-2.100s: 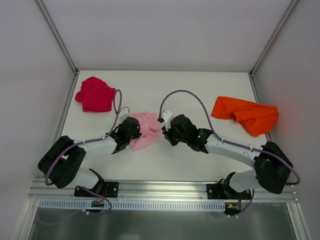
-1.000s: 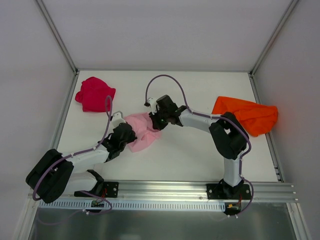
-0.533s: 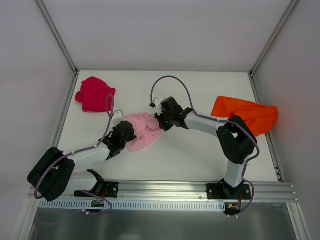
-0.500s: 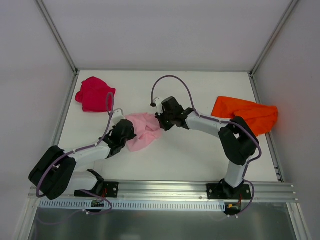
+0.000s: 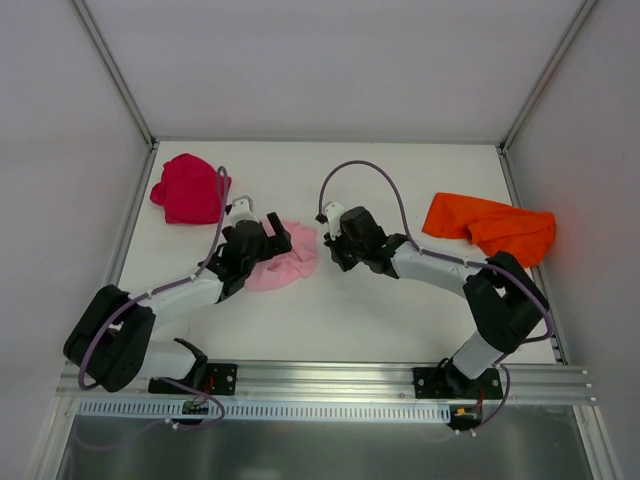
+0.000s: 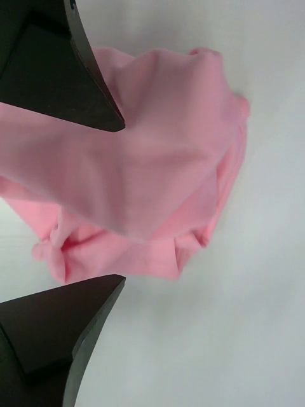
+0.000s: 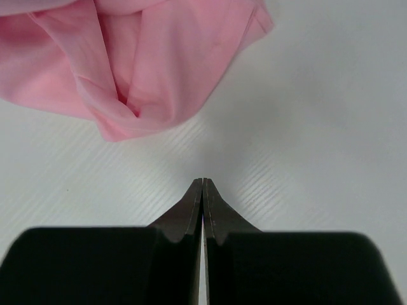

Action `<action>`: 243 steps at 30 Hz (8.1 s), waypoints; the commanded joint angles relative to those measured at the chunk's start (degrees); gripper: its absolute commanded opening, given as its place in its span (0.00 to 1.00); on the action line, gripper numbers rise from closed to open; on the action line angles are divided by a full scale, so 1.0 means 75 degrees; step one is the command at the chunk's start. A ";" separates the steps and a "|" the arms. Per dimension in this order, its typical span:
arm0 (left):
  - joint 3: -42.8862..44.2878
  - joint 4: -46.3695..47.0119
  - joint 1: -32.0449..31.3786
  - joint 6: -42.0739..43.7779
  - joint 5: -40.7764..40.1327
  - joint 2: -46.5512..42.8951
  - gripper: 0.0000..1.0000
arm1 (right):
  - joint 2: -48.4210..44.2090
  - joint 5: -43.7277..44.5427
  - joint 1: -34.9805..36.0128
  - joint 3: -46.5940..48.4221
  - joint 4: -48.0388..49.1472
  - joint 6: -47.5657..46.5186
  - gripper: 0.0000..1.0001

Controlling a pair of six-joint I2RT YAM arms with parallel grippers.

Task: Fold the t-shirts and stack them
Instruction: Put the neatly folded tshirt into the corner of the board with the left arm

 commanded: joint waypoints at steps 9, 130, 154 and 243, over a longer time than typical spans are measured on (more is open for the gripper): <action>-0.0503 0.0157 -0.0489 0.0795 0.0203 -0.2811 0.99 | -0.1265 0.0801 0.0632 -0.1116 0.1389 0.0277 0.15; 1.1049 -0.4496 0.2522 0.3853 0.0205 0.4908 0.00 | -0.2801 0.2265 0.1840 -0.4081 0.3335 0.0500 0.17; 1.1354 -0.4590 0.3811 0.3220 -0.1344 0.5074 0.00 | -0.2437 0.2255 0.2016 -0.4362 0.3757 0.0418 0.17; 0.2614 -0.2201 0.2405 -0.2253 -0.1604 0.1066 0.99 | -0.1863 0.2793 0.2719 -0.4280 0.3570 0.0324 0.15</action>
